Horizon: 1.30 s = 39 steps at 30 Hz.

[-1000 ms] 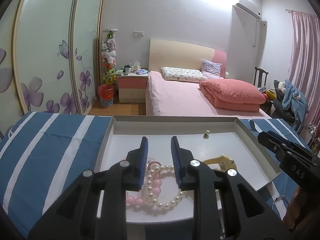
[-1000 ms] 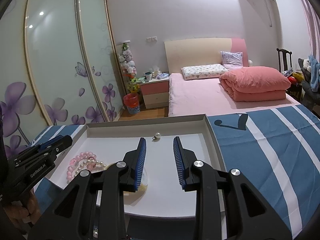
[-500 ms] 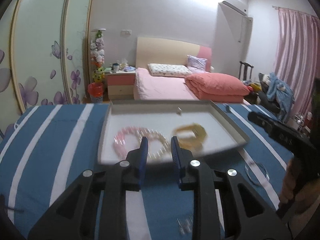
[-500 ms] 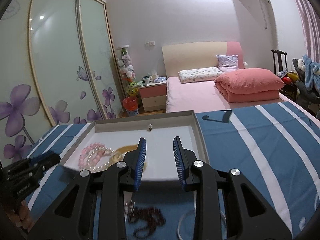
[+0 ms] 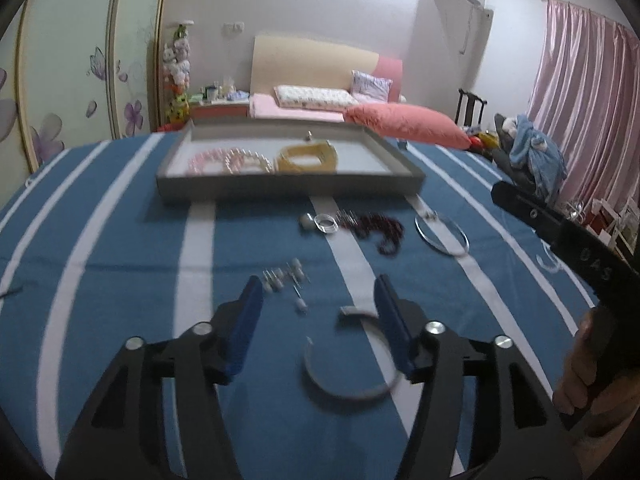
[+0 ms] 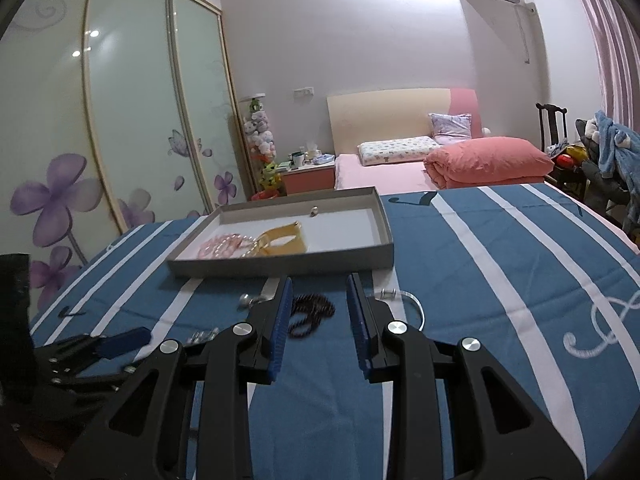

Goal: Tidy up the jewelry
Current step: 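Withdraw both tools from the tray toward the remaining jewelry, then move the left tool to the silver cuff bangle while the right tool approaches the silver round bangle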

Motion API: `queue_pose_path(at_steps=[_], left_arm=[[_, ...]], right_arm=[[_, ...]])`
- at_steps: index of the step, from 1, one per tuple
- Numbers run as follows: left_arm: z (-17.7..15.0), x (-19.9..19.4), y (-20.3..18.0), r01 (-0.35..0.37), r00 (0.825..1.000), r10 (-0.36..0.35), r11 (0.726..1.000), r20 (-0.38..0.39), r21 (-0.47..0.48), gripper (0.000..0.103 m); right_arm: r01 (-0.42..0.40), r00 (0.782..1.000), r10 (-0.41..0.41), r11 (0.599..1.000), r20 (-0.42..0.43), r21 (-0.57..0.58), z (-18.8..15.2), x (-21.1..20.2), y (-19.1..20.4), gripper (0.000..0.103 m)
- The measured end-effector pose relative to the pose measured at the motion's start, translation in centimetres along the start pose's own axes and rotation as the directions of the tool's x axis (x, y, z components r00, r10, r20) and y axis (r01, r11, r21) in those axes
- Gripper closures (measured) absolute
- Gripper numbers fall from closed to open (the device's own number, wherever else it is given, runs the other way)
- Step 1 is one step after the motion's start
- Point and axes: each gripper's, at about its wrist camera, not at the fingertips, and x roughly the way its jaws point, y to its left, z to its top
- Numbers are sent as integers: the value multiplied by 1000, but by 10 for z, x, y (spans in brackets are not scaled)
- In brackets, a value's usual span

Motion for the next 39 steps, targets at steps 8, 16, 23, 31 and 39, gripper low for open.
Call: queue_pose_path(at_steps=[8, 16, 23, 31, 39], left_arm=[[-24, 16, -21, -42, 993, 44, 999, -109, 21, 24], [-24, 31, -31, -110, 980, 117, 993, -159, 51, 21], [-23, 32, -32, -152, 974, 160, 986, -157, 63, 34], [-25, 26, -22, -154, 976, 162, 986, -146, 63, 38], [-17, 17, 30, -240, 957, 234, 971, -173, -14, 38]], right_arm=[[-21, 1000, 21, 1000, 18, 11, -11, -18, -8, 73], [-18, 999, 17, 999, 35, 33, -14, -26, -17, 73], [-15, 999, 14, 999, 32, 45, -17, -27, -18, 73], [-25, 999, 23, 999, 31, 44, -18, -27, -15, 73], [-29, 999, 28, 999, 24, 44, -19, -26, -15, 73]])
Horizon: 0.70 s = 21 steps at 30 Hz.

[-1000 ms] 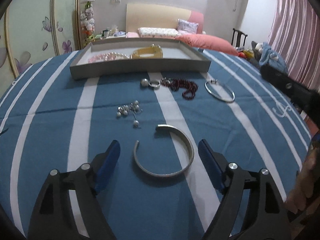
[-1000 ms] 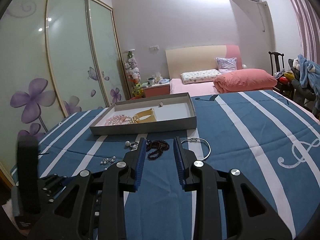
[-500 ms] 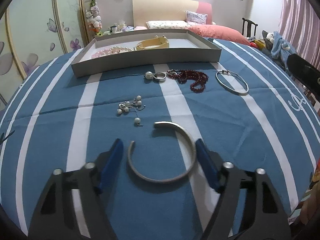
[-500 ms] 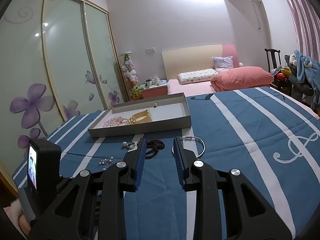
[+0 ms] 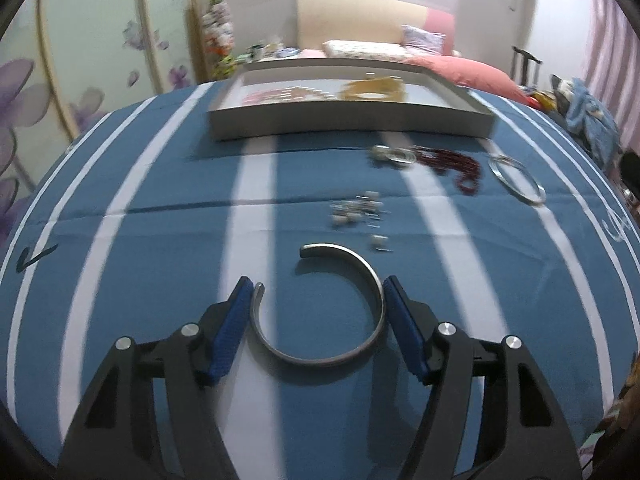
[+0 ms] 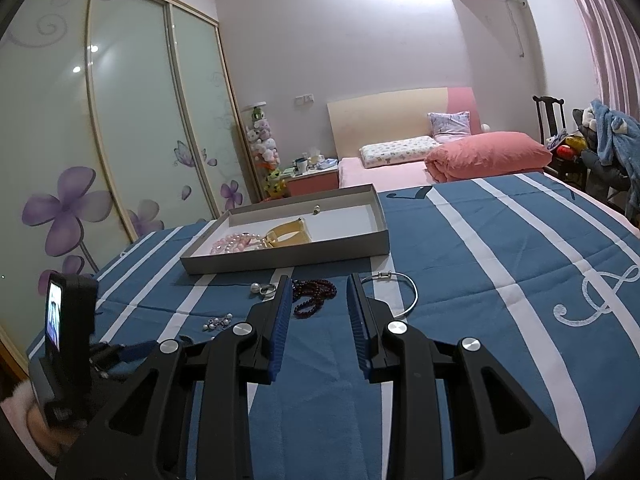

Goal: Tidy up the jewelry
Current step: 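Move the left tool to the silver cuff bangle while the right tool approaches the silver round bangle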

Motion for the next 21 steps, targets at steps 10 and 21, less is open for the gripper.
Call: queue_pose_path(at_steps=[10, 21], left_arm=[[16, 7, 58, -65, 997, 61, 991, -37, -114, 39], [51, -5, 75, -27, 998, 35, 988, 48, -150, 39]], right_arm=[[13, 999, -13, 1000, -45, -9, 4, 13, -1, 73], [83, 988, -80, 996, -129, 13, 12, 40, -26, 73]])
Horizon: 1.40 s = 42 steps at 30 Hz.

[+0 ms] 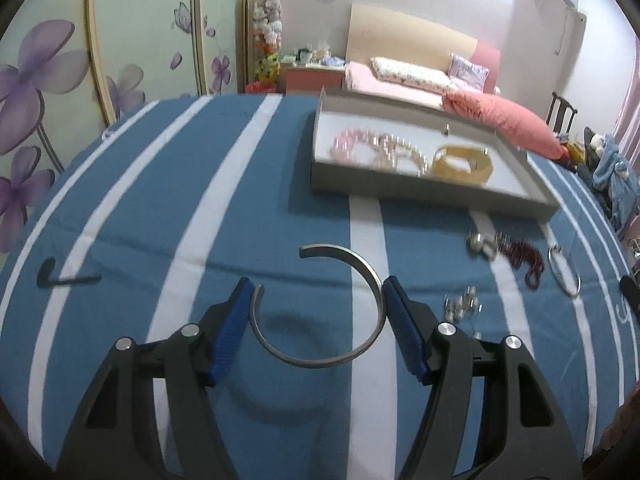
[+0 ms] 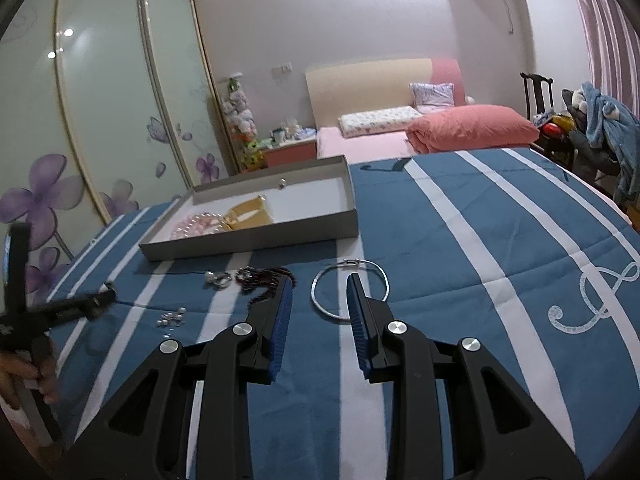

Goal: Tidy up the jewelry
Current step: 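Move the left tool to the silver cuff bangle while the right tool approaches the silver round bangle, then close the left tool on the cuff bangle while the right tool grasps the round bangle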

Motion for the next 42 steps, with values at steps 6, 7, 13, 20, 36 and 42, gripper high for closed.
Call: queue_pose_path(at_steps=[6, 7, 13, 20, 36, 42], left_arm=[[19, -1, 4, -2, 997, 3, 1000, 81, -12, 39], [22, 0, 6, -3, 996, 5, 1000, 90, -13, 39], [30, 7, 9, -9, 994, 11, 1000, 113, -14, 38], [37, 15, 11, -2, 993, 3, 1000, 120, -8, 39], [38, 17, 8, 10, 992, -12, 1000, 125, 14, 39], [36, 14, 6, 18, 991, -21, 1000, 131, 21, 39]], right_arm=[[51, 993, -54, 998, -107, -27, 6, 29, -4, 73], [61, 990, -64, 998, -124, -32, 8, 35, -5, 73], [102, 974, -110, 994, -200, -51, 11, 61, -9, 45], [129, 957, -153, 985, -248, -112, 11, 79, -2, 24], [129, 918, -180, 978, -354, -162, 20, 110, 1, 18], [114, 921, -157, 984, -356, -137, 17, 100, -1, 33]])
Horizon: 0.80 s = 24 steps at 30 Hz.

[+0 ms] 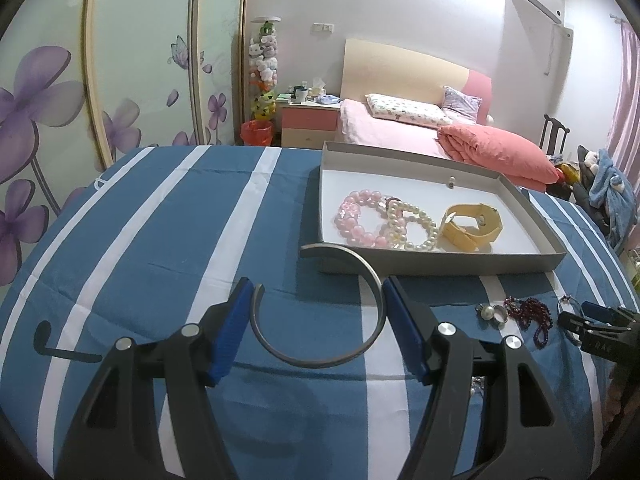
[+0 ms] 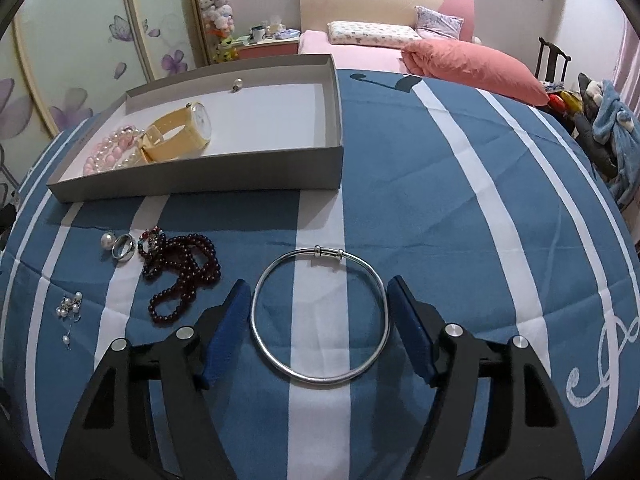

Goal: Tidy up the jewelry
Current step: 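Close the left tool on the cuff bangle while the right tool grasps the round bangle, then carry both silver bangles in both tools over the gray tray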

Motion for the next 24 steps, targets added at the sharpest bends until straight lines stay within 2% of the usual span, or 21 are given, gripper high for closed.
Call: queue_pose_path(at_steps=[6, 11, 15, 21, 24], left_arm=[[-1, -8, -1, 3, 1000, -3, 1000, 17, 7, 39], [-1, -18, -3, 2, 999, -3, 1000, 47, 18, 39], [-3, -26, -8, 5, 997, -8, 999, 75, 35, 38], [-5, -40, -16, 3, 991, -12, 998, 134, 67, 38], [-5, -49, -21, -3, 985, -11, 997, 175, 83, 39]], right_arm=[[-43, 998, 41, 998, 49, 49, -5, -12, -3, 33], [-81, 981, 69, 995, 181, 61, -7, -38, 4, 33], [-93, 953, 78, 995, 294, 39, -8, -59, 14, 33], [-111, 884, 101, 994, 457, -4, -9, -90, 28, 33], [-111, 854, 101, 994, 510, -12, -11, -100, 33, 33]])
